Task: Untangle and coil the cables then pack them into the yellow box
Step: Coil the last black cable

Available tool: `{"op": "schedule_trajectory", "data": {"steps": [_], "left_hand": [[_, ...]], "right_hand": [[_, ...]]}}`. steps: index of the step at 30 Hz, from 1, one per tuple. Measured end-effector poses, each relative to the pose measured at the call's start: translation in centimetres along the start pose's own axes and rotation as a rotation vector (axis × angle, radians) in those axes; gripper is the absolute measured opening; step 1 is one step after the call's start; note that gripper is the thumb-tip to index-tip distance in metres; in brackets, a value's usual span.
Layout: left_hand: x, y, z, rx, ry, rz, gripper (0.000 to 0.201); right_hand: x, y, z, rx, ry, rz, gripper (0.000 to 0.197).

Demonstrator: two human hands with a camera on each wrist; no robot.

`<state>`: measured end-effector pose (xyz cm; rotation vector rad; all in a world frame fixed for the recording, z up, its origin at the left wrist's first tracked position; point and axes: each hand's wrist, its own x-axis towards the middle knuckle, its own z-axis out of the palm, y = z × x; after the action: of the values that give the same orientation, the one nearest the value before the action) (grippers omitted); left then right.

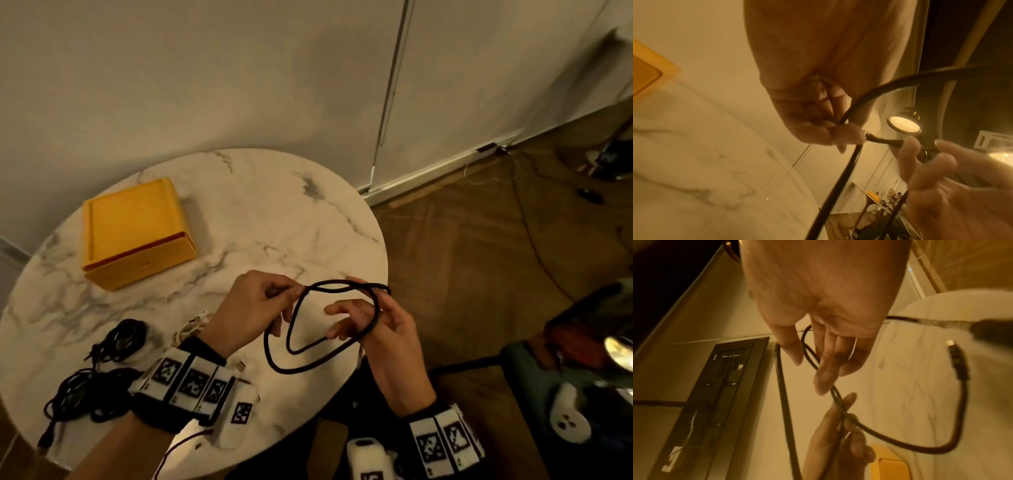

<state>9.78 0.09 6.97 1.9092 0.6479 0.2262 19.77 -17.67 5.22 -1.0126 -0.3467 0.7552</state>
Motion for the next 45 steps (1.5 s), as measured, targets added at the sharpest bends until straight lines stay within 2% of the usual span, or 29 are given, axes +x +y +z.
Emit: {"op": "schedule_trajectory", "data": {"steps": [3, 6, 9, 12, 15, 18, 20, 22, 24, 25, 28, 30, 33, 37, 41, 45], "left_hand": [[-1.2, -0.5, 0.7, 0.056, -0.042, -0.002, 0.016], [-2.6, -0.8, 1.2, 0.189, -0.023, 0.084, 0.014], [-3.6, -0.7, 2.0, 0.088, -0.065, 0.086, 0.013], [-3.9, -0.4, 3.6, -0.039, -0.131, 0.051, 0.005], [-3.7, -0.5, 4.0, -0.075, -0.146, 0.008, 0.009], [-3.4, 0.0, 3.5, -0.204, -0.074, -0.045, 0.011], [-3.0, 0.6, 3.1, -0.290, -0.085, -0.086, 0.019], [-2.6, 1.1, 3.0, -0.280, -0.156, -0.073, 0.029], [-2.4, 1.3, 3.1, -0.238, -0.186, -0.033, 0.021], [-2.3, 1.2, 3.2, -0.254, -0.158, -0.026, 0.016], [-2.6, 0.6, 2.3, -0.453, 0.019, -0.046, 0.013], [-3.3, 0.1, 1.4, -0.559, 0.072, -0.049, 0.014], [-4.6, -0.4, 0.6, -0.677, 0.124, -0.060, 0.015], [-5.4, -0.2, -1.4, -0.816, 0.209, -0.021, 0.020], [-5.6, 0.2, -3.7, -0.795, 0.301, 0.030, 0.036], [-6.0, 1.0, -5.5, -0.764, 0.374, 0.139, 0.034]], "right_hand": [[0.3, 0.2, 0.9, -0.028, 0.030, 0.018, 0.034], [0.6, 0.6, 0.9, -0.214, 0.063, -0.021, 0.026], [0.6, 0.5, 0.6, -0.497, 0.027, -0.045, 0.031], [0.5, 0.4, 0.3, -0.641, -0.003, -0.022, 0.038], [0.2, 0.2, 0.2, -0.669, -0.049, -0.005, 0.035], [-0.3, 0.0, -0.1, -0.633, -0.103, 0.023, 0.032], [-0.9, 0.2, -0.1, -0.724, -0.188, 0.001, 0.031], [-1.6, 0.8, -0.1, -0.893, -0.305, -0.064, 0.029], [-2.0, 1.3, -0.2, -0.993, -0.371, -0.114, 0.032], [-2.1, 1.5, -0.5, -0.999, -0.366, -0.131, 0.032], [-2.1, 1.2, -1.3, -0.863, -0.179, -0.114, 0.027], [-2.4, 0.8, -1.9, -0.777, -0.037, -0.113, 0.025], [-2.9, 0.7, -2.8, -0.768, 0.023, -0.146, 0.023], [-3.0, 0.4, -4.6, -0.767, 0.135, -0.081, 0.025], [-2.1, -0.6, -7.4, -0.820, 0.256, -0.019, 0.034], [-1.2, -1.5, -10.6, -0.929, 0.330, 0.002, 0.040]]}}
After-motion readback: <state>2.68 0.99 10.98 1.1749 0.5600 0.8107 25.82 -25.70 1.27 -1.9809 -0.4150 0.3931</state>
